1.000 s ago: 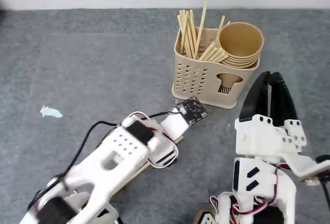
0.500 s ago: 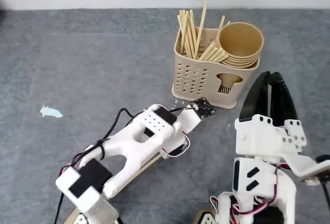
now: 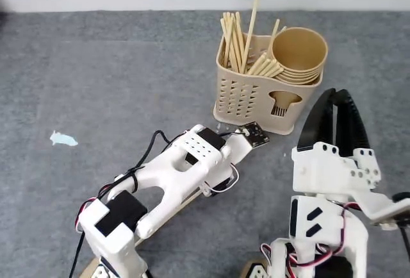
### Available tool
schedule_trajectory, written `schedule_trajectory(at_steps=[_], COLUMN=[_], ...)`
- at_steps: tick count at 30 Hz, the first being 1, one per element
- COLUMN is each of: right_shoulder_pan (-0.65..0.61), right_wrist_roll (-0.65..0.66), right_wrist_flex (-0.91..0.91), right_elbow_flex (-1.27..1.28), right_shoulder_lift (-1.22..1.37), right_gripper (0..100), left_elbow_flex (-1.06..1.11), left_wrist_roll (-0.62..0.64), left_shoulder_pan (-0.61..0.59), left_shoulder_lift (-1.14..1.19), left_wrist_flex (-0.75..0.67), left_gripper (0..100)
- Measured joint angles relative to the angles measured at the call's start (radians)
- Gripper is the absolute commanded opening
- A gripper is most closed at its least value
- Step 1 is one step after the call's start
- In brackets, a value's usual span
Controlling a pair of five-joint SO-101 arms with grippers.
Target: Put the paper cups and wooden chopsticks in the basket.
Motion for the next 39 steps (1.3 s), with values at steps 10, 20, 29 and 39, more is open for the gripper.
schedule_trajectory(at_steps=[10,20,29,39], right_shoulder_pan=[0.000,0.000,0.000,0.000], right_wrist_roll=[0.000,0.000,0.000,0.000], right_wrist_flex=[0.000,0.000,0.000,0.000], right_elbow_flex=[0.000,0.000,0.000,0.000], right_shoulder_lift=[0.000,0.000,0.000,0.000], right_gripper=[8.2,8.2,8.2,8.2], left_elbow_flex=[-0.051,-0.098,-0.098,-0.075], left_wrist_roll=[0.000,0.000,0.026,-0.026], left_shoulder_pan=[0.026,0.008,-0.035,-0.026], left_shoulder_lift=[0.061,0.100,0.100,0.100], left_wrist_flex=[0.101,0.135,0.140,0.172], left_gripper=[7,19,10,1])
